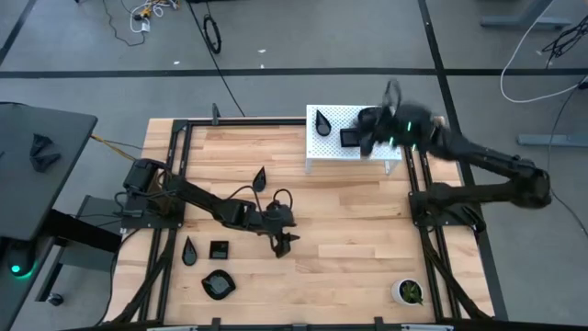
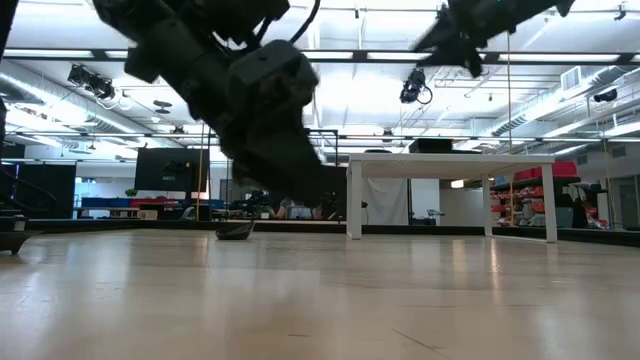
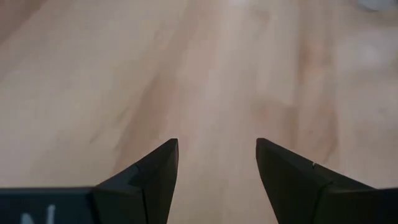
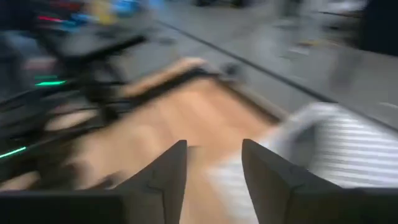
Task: Pick & Place Mini shaped plates
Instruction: Stack the black drop shaped plate on the black drop shaped plate on the shelf
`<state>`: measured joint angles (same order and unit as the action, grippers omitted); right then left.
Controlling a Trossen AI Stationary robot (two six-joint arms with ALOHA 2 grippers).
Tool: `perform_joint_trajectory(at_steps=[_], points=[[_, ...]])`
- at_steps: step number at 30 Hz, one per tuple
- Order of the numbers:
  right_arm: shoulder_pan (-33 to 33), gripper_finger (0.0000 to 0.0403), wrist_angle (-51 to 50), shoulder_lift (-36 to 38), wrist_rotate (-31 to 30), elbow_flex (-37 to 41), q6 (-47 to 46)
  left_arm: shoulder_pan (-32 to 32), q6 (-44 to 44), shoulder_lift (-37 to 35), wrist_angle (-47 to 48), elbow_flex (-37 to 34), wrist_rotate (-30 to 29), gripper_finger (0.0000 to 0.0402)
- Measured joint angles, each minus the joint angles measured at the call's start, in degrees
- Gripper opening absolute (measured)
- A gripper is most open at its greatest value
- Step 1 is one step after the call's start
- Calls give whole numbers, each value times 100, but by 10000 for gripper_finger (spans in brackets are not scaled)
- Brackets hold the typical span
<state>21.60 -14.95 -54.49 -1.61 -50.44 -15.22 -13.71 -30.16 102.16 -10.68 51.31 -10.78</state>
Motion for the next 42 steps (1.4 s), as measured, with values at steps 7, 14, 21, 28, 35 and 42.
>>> perform_joint_trajectory(at_steps=[7, 14, 21, 28, 35, 42], points=[[-2975, 132, 3294, -480, -1141, 1736, -288, 69, -827, -1013, 2541, 0, -1166, 222], [-4810, 107, 4435, -1471, -2609, 2317, -699, 139, -1789, -1732, 5002, 0, -2223, 222], [-5348, 98, 5826, -2912, -3284, 2318, -1024, 1053, -1632, -1749, 4058, -749, -1902, 215], [-5266, 98, 6418, -3489, -3208, 2319, -1003, 2245, -1160, -1745, 816, -2080, -634, 184], [-5118, 98, 6662, -3463, -3206, 2317, -831, 2438, -1276, -1745, -229, -2678, -399, 139], [-5010, 98, 6683, -3463, -3202, 2317, -828, 2200, -1275, -1745, -356, -2739, -615, 74]])
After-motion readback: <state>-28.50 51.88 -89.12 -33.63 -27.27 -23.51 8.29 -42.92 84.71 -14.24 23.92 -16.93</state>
